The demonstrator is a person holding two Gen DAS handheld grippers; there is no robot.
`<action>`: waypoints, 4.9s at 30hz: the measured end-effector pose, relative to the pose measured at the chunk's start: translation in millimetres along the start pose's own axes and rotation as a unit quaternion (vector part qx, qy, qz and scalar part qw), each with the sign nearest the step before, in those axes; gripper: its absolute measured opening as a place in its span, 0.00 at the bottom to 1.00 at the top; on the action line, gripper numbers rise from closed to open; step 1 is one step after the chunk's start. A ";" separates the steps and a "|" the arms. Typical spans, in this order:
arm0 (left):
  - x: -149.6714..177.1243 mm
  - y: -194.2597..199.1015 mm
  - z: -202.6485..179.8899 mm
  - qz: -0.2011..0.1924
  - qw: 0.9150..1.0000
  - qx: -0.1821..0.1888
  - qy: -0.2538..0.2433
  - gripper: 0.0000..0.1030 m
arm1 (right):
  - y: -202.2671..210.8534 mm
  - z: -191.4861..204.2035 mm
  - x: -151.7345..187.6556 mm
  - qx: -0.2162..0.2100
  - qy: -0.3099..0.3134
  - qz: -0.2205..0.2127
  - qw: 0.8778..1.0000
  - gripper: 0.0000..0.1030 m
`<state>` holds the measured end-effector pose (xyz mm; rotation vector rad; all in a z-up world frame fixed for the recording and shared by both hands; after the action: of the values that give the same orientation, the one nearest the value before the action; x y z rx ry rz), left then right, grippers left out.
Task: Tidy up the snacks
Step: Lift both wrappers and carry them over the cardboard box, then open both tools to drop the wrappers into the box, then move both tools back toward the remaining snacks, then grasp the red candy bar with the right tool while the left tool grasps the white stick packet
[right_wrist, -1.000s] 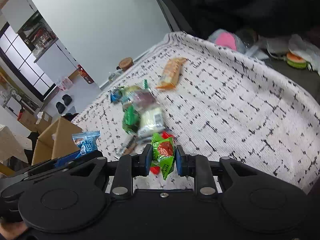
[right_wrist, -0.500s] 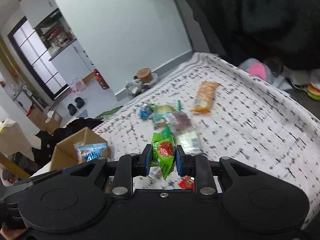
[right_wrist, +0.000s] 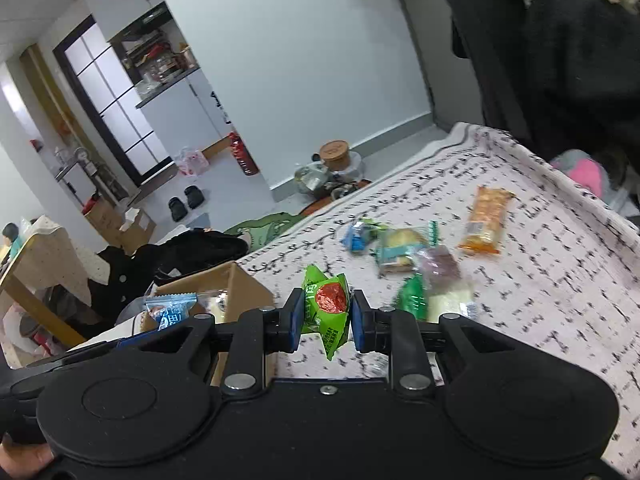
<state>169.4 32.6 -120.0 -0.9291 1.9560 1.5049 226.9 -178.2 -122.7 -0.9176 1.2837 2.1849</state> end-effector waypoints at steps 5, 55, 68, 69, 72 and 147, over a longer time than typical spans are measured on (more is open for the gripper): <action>1.1 4.7 29.0 0.001 1.000 -0.022 0.022 0.36 | -10.7 16.9 0.6 -0.014 0.008 0.005 1.000 0.23; 8.2 10.1 27.1 0.011 0.996 -0.078 0.033 1.00 | 0.5 2.4 8.5 -0.016 0.002 0.010 1.000 0.84; 4.9 -3.4 -14.2 0.020 0.999 -0.039 0.003 1.00 | 26.8 -42.9 5.5 0.010 -0.006 -0.008 1.000 1.00; 4.6 -4.9 -17.3 0.021 0.999 -0.038 0.002 1.00 | 28.2 -47.8 6.0 0.013 -0.008 -0.007 1.000 1.00; 2.8 -8.2 -24.8 0.023 0.999 -0.034 -0.002 1.00 | 32.6 -58.8 8.6 0.021 -0.012 -0.007 1.000 1.00; 81.2 -150.1 -101.9 0.155 0.984 0.036 -0.081 0.17 | -60.7 -130.9 71.4 0.061 -0.071 0.097 0.991 0.32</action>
<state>234.1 -106.6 -246.3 -0.4697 2.0895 1.6059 260.0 -262.1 -256.1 -0.6006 1.4716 2.2409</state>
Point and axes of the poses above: each gripper's, at about its wrist camera, not at the fingertips, and y roughly against the way its jaws point, z to its left, x to its underside, the point moved 6 cm from there along -y, roughly the way its jaws point, and after that the axes turned 1 degree about x, right-handed, at the moved point
